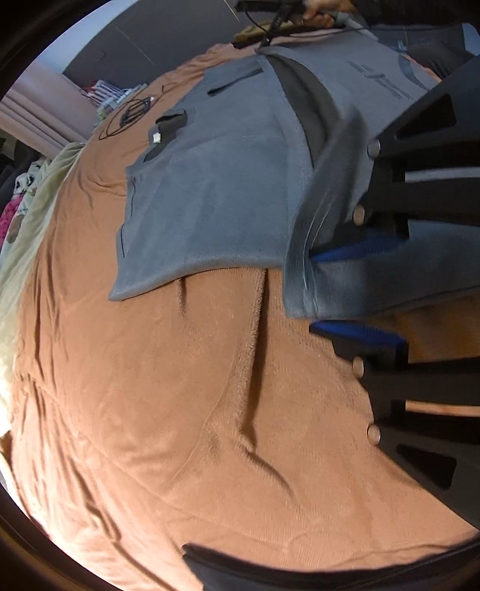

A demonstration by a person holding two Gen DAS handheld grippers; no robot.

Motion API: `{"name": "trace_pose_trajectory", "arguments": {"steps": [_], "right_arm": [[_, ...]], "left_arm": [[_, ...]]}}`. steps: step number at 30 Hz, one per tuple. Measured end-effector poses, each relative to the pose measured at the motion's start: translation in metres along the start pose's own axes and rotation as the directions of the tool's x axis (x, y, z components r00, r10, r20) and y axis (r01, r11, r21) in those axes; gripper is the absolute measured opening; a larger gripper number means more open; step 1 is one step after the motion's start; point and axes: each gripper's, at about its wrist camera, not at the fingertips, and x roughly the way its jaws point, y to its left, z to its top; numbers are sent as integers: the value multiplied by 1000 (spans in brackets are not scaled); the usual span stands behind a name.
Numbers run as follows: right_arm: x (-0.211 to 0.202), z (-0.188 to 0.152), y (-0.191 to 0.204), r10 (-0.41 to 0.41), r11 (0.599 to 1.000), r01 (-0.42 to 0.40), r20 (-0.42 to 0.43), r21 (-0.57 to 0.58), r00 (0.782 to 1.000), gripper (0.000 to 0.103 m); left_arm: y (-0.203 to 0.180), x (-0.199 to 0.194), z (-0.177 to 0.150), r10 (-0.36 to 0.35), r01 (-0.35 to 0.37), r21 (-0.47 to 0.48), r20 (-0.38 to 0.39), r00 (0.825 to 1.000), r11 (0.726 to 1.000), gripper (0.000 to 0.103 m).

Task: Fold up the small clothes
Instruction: 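Grasp the folded shirt edge with the left gripper while the right gripper grasps it too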

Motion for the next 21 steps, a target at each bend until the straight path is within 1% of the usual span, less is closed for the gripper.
{"name": "trace_pose_trajectory", "arguments": {"steps": [1, 2, 3, 4, 6, 10, 13, 15, 19, 21], "right_arm": [[0, 0, -2, 3, 1000, -3, 6, 8, 1000, 18], [-1, 0, -4, 8, 1000, -9, 14, 18, 1000, 12], [-2, -1, -5, 18, 999, -18, 20, 27, 1000, 8], [-4, -3, -5, 24, 999, -24, 26, 34, 999, 8], [-11, -6, -5, 17, 999, -19, 47, 39, 999, 7], [-30, -14, -4, 2, 999, -7, 82, 53, 997, 7], [-49, -20, -4, 5, 998, -13, 116, 65, 993, 6], [-61, -23, -2, 7, 998, -16, 139, 66, 990, 6], [-85, -27, 0, 4, 998, -16, 183, 63, 983, 6], [-99, -28, 0, 1, 997, -16, 212, 70, 977, 6]], "left_arm": [[1, 0, 0, -7, 7, -7, 2, 1000, 1000, 22], [1, -1, -1, -17, 17, -15, 7, 1000, 1000, 19], [2, -2, -1, -27, 27, -22, 11, 1000, 999, 14], [2, -4, -1, -31, 31, -27, 14, 999, 999, 11], [3, -9, -3, -37, 38, -38, 27, 999, 999, 9], [4, -22, -4, -28, 31, -56, 55, 998, 998, 7], [2, -38, -4, -22, 28, -63, 96, 995, 998, 6], [-4, -52, -3, -29, 36, -54, 133, 991, 998, 5], [-20, -78, 2, -20, 25, -26, 199, 980, 999, 5], [-30, -94, 9, -18, 21, -11, 240, 971, 1000, 5]]}}
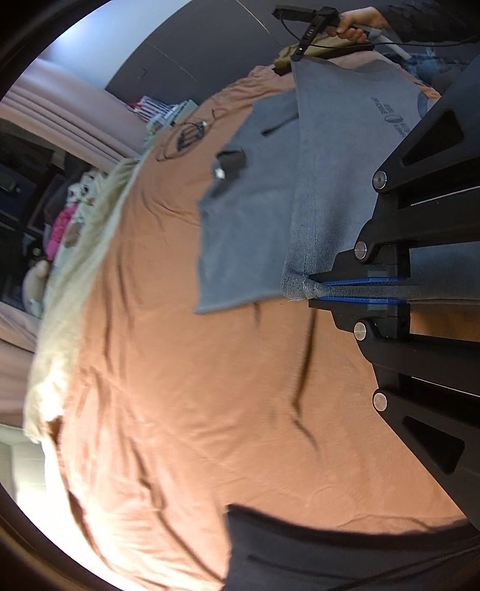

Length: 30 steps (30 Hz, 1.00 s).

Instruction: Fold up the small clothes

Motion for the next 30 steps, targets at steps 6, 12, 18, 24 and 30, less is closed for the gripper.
{"name": "trace_pose_trajectory", "arguments": {"steps": [6, 12, 18, 24, 30], "right_arm": [[-33, 15, -1, -1, 1000, 0, 75, 13, 997, 6], [-31, 41, 1, 3, 1000, -5, 102, 19, 995, 6], [5, 69, -4, -46, 998, 42, 85, 52, 995, 6], [52, 98, -5, -74, 995, 71, 42, 64, 996, 6], [104, 118, -4, -109, 993, 109, -16, 45, 994, 6]], "left_arm": [[-17, -17, 32, 22, -23, 19, 82, 996, 1000, 5], [-22, -4, 72, 44, -43, -13, 106, 993, 999, 5], [-26, 22, 102, 83, -82, -11, 84, 993, 997, 5], [-26, 70, 129, 146, -146, 20, 40, 989, 989, 5], [-19, 127, 138, 206, -205, 48, -19, 978, 978, 5]]}}
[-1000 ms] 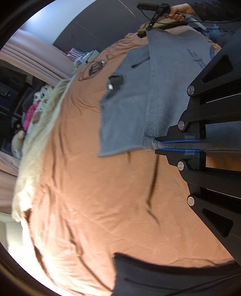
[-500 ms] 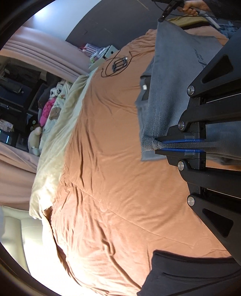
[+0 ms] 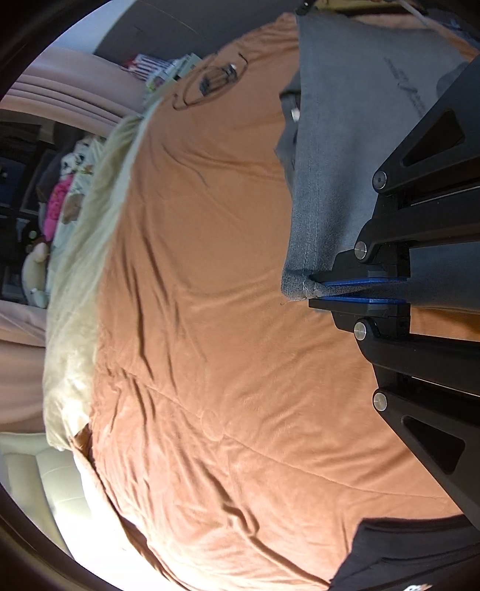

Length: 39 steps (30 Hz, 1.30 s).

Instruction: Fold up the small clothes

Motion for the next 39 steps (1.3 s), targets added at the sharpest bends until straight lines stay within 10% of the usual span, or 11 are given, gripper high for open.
{"name": "trace_pose_trajectory", "arguments": {"steps": [25, 28, 31, 34, 39], "right_arm": [[97, 28, 1, -73, 997, 74, -18, 20, 997, 6], [112, 25, 1, -100, 994, 103, -62, 49, 993, 15], [106, 21, 3, -84, 995, 86, -55, 51, 995, 66], [90, 18, 3, -54, 998, 56, -48, 41, 997, 69], [66, 2, -7, -15, 999, 18, -97, 32, 995, 69]], "left_arm": [[-19, 91, 46, 118, -117, 58, 2, 993, 991, 9], [-20, 109, 40, 105, -102, 49, -68, 992, 994, 19], [-20, 107, 32, 96, -93, 48, -80, 992, 995, 49], [-18, 94, 24, 80, -78, 34, -71, 994, 996, 67], [-13, 76, 7, 62, -58, 42, -97, 993, 997, 68]]}}
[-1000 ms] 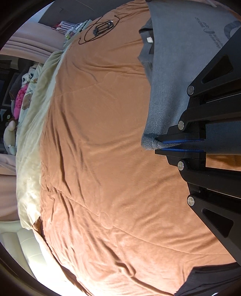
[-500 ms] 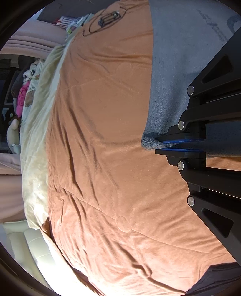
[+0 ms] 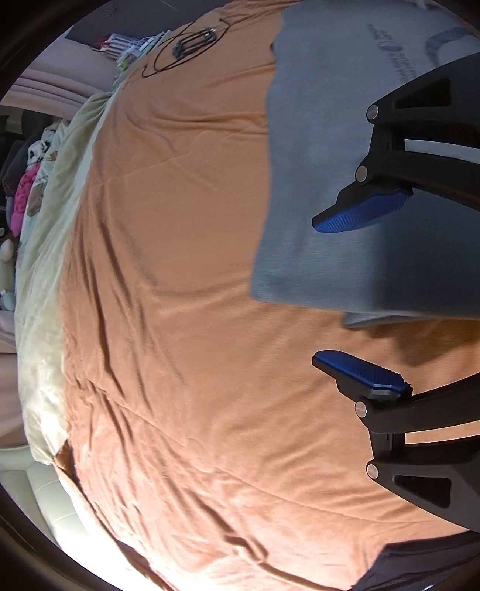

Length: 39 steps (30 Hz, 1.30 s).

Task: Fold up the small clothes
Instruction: 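Lay the folded part down and open both grippers, then move both open grippers to the edge of the folded shirt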

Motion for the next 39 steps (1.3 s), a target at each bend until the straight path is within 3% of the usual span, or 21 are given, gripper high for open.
{"name": "trace_pose_trajectory", "arguments": {"steps": [19, 28, 33, 39], "right_arm": [[-64, -80, -28, 35, 999, -38, -174, -11, 984, 69], [-74, -121, -35, 87, 996, -88, -250, 7, 964, 43], [-80, -138, -48, 129, 991, -117, -264, 59, 956, 42], [-89, -161, -58, 108, 994, -97, -275, 55, 955, 29]], "left_arm": [[22, -46, -104, -20, 14, -61, -90, 996, 998, 65], [28, -63, -154, -6, 0, -51, -119, 993, 999, 63], [40, -70, -179, -22, 12, -74, -133, 991, 997, 61], [53, -80, -204, -14, 0, -93, -143, 990, 996, 61]]}}
